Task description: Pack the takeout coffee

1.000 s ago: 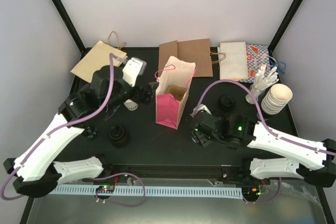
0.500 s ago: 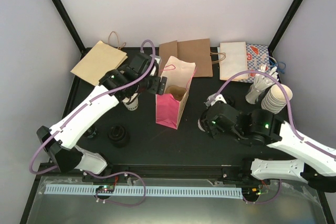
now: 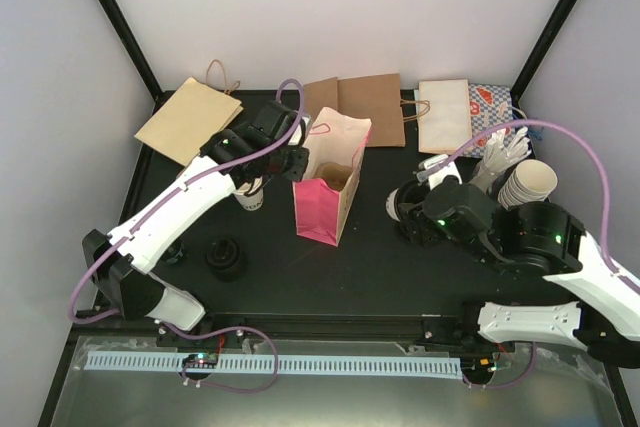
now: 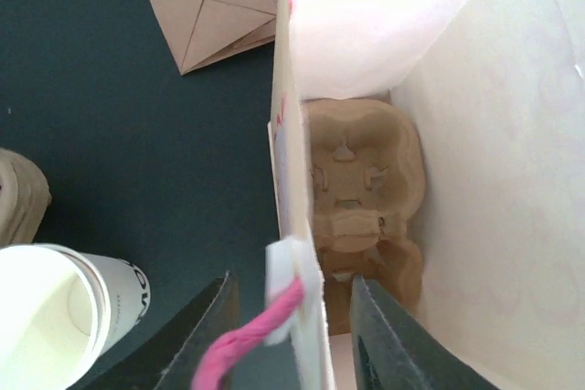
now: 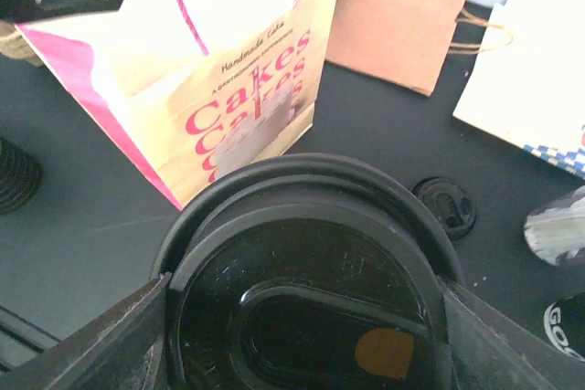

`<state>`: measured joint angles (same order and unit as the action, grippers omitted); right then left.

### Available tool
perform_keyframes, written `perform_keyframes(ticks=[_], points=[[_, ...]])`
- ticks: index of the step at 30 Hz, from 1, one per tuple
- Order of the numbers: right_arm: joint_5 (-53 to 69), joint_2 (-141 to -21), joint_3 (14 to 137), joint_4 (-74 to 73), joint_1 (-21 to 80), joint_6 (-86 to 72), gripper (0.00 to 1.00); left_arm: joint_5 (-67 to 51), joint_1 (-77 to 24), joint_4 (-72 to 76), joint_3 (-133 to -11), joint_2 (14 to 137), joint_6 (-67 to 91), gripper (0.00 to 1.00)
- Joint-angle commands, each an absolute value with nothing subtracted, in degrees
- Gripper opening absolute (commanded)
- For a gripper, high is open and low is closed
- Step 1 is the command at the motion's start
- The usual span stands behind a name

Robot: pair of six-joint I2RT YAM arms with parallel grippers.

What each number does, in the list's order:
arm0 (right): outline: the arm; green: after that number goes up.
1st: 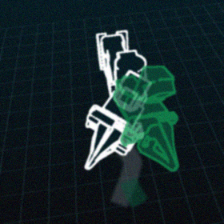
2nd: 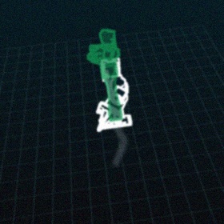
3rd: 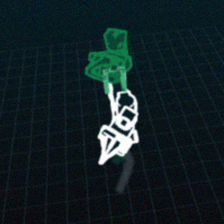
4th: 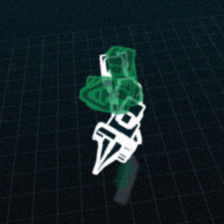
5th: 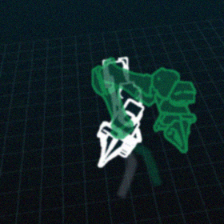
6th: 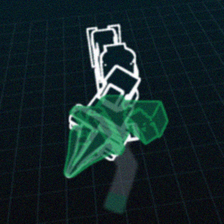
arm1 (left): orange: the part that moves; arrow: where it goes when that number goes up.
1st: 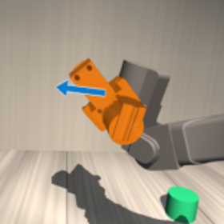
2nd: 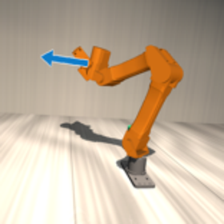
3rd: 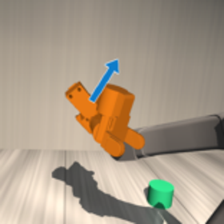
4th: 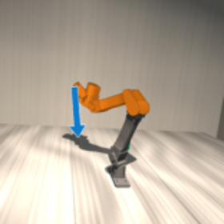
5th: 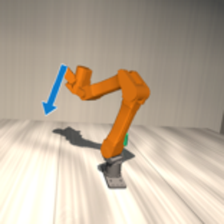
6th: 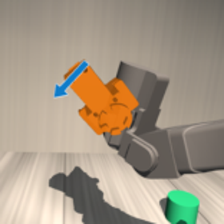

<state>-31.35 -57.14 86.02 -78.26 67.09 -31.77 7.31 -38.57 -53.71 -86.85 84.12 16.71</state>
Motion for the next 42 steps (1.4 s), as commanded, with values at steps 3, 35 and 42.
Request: perform_keyframes(ticks=[3,35,42], points=[[-37.0,-57.4,92.3,-79.1,66.9,-29.1,0.6,5.3,-38.2,-54.9,-90.7,84.8,10.8,0.26],[-30.2,-58.0,94.4,-59.3,66.9,-10.9,0.59,-7.8,-41.3,-55.2,-87.9,75.8,-10.9,0.01],[-25.3,-57.0,87.4,-55.2,66.9,-8.8,0.59,-6.5,-41.7,-55.0,-87.5,75.2,-12.0,0.02]])
